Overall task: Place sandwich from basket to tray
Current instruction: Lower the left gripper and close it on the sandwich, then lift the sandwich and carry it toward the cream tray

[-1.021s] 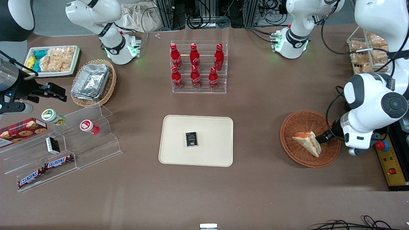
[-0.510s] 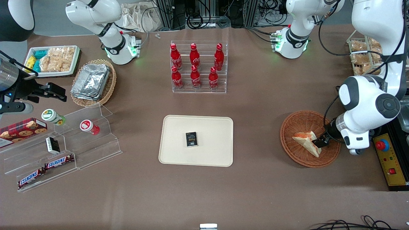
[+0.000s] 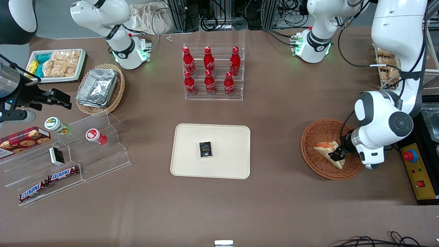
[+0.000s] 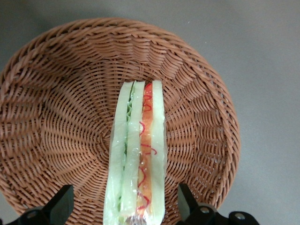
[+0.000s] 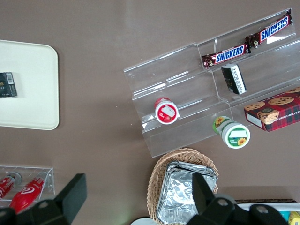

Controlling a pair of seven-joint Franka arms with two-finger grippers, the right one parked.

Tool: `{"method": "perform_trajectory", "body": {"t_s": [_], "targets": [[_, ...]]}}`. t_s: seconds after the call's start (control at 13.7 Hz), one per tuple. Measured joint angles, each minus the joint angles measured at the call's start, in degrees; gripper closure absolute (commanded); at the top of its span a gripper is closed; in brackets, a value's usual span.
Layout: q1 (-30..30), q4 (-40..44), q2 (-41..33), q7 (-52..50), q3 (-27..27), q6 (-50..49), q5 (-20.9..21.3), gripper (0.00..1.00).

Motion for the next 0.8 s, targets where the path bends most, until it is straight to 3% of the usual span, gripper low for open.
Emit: {"method": "perform_trajectory", "body": {"t_s": [0.15,0.44,0.51,0.8], "targets": [[-0.1,-0.1,0.6,-0.2,0.0,0.2,0.0,0.24],[-0.6,-0.4,0.9,-0.3,-0.1,0.8,0.0,0.91],[-0.6,-0.4,0.8,-0.3,-0.1,1.0,0.0,1.00],[-1.0,0.8,-2.5,0.9,-0.2,-2.8,0.1,1.00]]}}
